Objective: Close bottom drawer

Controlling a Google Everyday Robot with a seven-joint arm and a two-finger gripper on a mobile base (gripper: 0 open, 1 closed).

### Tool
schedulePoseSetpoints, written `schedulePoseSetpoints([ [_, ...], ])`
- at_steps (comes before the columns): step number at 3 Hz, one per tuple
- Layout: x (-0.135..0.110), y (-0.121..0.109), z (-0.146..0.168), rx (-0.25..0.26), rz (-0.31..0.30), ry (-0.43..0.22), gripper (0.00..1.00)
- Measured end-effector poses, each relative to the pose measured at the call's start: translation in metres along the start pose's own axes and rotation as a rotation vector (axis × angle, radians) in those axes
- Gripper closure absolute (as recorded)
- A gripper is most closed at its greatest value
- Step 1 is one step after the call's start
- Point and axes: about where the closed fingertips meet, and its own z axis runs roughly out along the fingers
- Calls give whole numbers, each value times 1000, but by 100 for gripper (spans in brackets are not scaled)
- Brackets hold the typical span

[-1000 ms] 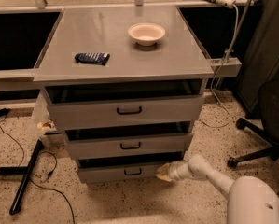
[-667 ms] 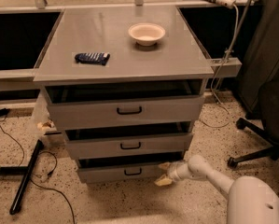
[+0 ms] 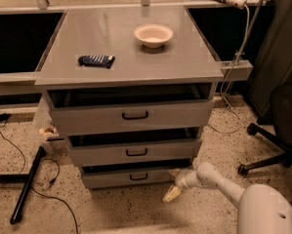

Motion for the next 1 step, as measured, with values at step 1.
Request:
schedulePoseSetpoints([
  [1, 0, 0, 0, 0, 0, 0, 0],
])
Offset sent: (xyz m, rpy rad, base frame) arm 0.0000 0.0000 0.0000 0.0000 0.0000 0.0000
